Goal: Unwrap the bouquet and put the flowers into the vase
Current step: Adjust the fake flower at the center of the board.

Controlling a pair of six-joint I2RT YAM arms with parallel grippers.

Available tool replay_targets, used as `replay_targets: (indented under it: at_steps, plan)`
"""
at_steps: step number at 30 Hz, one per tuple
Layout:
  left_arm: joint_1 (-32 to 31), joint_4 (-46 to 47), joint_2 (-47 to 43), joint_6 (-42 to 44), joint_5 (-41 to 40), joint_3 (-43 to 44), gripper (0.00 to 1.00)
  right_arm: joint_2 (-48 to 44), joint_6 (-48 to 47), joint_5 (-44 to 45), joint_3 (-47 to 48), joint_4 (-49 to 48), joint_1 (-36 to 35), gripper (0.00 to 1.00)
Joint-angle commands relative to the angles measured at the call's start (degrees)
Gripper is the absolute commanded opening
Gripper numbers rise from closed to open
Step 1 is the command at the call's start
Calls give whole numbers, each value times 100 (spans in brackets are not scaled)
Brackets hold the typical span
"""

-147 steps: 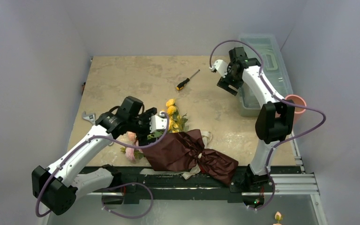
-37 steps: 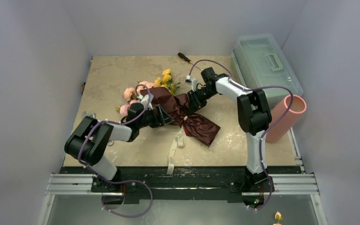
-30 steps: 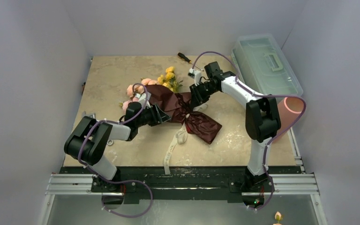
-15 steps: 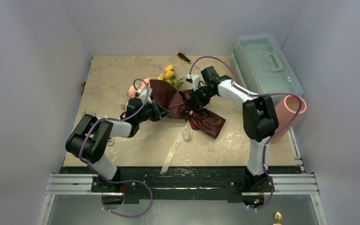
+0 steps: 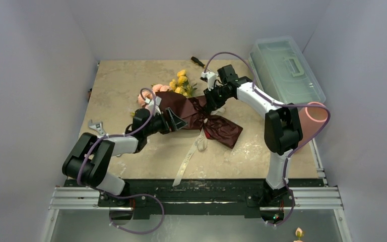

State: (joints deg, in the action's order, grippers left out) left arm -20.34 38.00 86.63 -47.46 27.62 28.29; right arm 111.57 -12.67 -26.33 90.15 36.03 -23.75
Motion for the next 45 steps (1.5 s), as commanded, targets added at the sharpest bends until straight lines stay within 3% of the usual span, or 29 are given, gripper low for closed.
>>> replay_targets:
  at_steps: [1, 9, 11, 14, 22, 24, 32, 37, 40, 45]
  plan:
    - [-263, 11, 114, -159, -452, -298, 99, -169, -116, 451, 169, -292, 38, 20]
    - [-357, 797, 1129, -384, -521, 397, 100, 134, -456, 1112, -27, -595, 38, 18]
    - [-357, 1018, 1340, -525, -482, 542, 94, 203, -490, 1212, -72, -584, 30, 18]
    - [-357, 1209, 1513, -558, -340, 769, 68, 268, -491, 1155, -173, -640, 6, 18]
    - [-357, 1446, 1096, -897, -10, 899, 13, 359, -345, 839, -297, -681, -177, 15]
    - [-357, 1445, 926, -923, 29, 933, 5, 389, -273, 605, -286, -654, -271, 15]
    - [-357, 1489, 661, -751, 507, 1551, 4, 428, 304, -1171, -101, -585, -644, 15]
    - [-366, 909, 651, -346, 434, 1962, 0, 489, 1132, -2242, 188, -941, -701, 17]
    - [-383, -41, 867, 280, 148, 2368, 0, 621, 1387, -2286, 284, -983, -651, 23]
    - [-403, -1213, 1544, 905, -390, 3050, 0, 880, 779, -1456, 351, -430, -126, 43]
